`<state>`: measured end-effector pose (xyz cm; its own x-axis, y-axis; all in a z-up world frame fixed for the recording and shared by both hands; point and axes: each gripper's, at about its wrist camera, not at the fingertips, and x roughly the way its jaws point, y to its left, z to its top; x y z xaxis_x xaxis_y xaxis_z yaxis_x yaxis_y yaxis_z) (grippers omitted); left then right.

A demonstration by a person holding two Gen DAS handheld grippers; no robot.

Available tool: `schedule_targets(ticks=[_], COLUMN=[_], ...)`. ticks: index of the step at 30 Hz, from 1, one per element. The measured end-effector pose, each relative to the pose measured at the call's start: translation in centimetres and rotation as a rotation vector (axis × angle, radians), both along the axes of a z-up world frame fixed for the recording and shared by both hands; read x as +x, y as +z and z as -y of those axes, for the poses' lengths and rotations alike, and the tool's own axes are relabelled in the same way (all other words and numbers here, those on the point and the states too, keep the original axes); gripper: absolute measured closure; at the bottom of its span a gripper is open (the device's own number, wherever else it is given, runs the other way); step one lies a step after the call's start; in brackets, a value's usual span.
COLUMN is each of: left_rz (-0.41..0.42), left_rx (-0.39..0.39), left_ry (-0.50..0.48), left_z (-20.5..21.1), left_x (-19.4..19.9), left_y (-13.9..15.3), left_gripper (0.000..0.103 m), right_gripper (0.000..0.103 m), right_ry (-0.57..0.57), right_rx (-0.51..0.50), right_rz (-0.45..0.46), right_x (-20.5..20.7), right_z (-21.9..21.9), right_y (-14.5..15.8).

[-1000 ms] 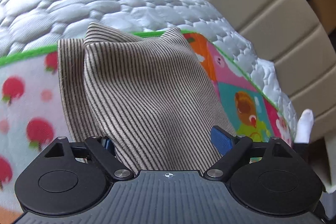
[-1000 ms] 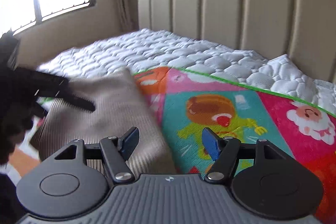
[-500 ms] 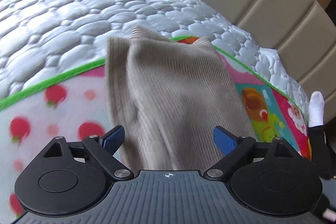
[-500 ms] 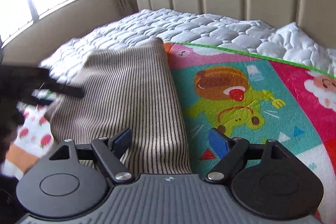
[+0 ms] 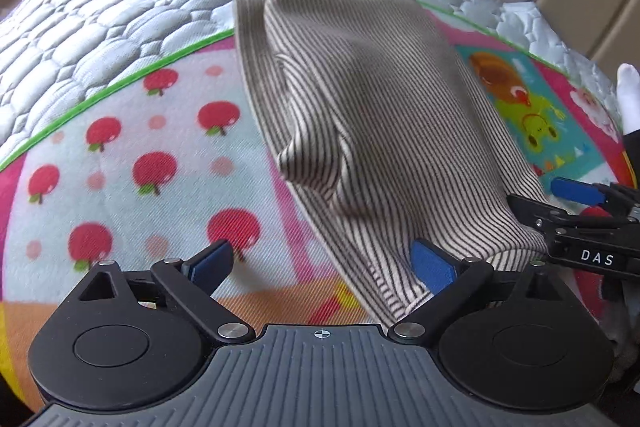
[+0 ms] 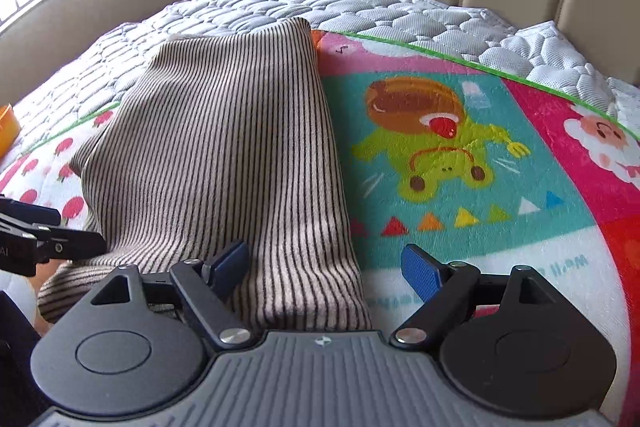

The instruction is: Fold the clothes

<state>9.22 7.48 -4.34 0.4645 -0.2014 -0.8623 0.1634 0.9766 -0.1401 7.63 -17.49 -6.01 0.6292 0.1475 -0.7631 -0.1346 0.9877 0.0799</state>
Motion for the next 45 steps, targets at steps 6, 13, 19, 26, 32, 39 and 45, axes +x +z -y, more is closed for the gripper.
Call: schedule_targets(ticks=[6, 13, 19, 26, 32, 39, 45], left_rz=[0.053, 0.066, 0.041, 0.039, 0.057, 0.035, 0.001], left_rx=[0.069, 0.075, 0.062, 0.056, -0.040, 0.004, 0.015], left_ry=[-0.001, 0.003, 0.015, 0.019, 0.033, -0.114, -0.119], left_z=[0.2, 0.0, 0.0, 0.0, -1.0, 1.6, 1.7], left_x=[-1.8, -2.1, -1.4, -1.3, -1.7, -2.9, -2.6], left_y=[0.6, 0.6, -0.1, -0.3, 0.8, 0.6, -0.3], left_gripper=[0.004, 0.001, 0.000, 0.000, 0.000, 0.000, 0.000], right_gripper=[0.018, 0.003, 0.000, 0.000, 0.000, 0.000, 0.000], right_ry=[-0.021, 0.041, 0.073, 0.043, 0.056, -0.053, -0.089], right_rx=[0.004, 0.066, 0.046, 0.120, 0.123, 0.147, -0.131], right_rz=[0.009, 0.038, -0.031, -0.048, -0.052, 0.133, -0.007], right_x=[-2.3, -4.3, -3.7, -3.4, -3.4, -4.1, -2.6], right_z=[-0.4, -1.2, -1.7, -1.1, -0.9, 1.7, 1.2], right_y=[0.7, 1.8, -0.2, -0.5, -0.4, 3.6, -0.2])
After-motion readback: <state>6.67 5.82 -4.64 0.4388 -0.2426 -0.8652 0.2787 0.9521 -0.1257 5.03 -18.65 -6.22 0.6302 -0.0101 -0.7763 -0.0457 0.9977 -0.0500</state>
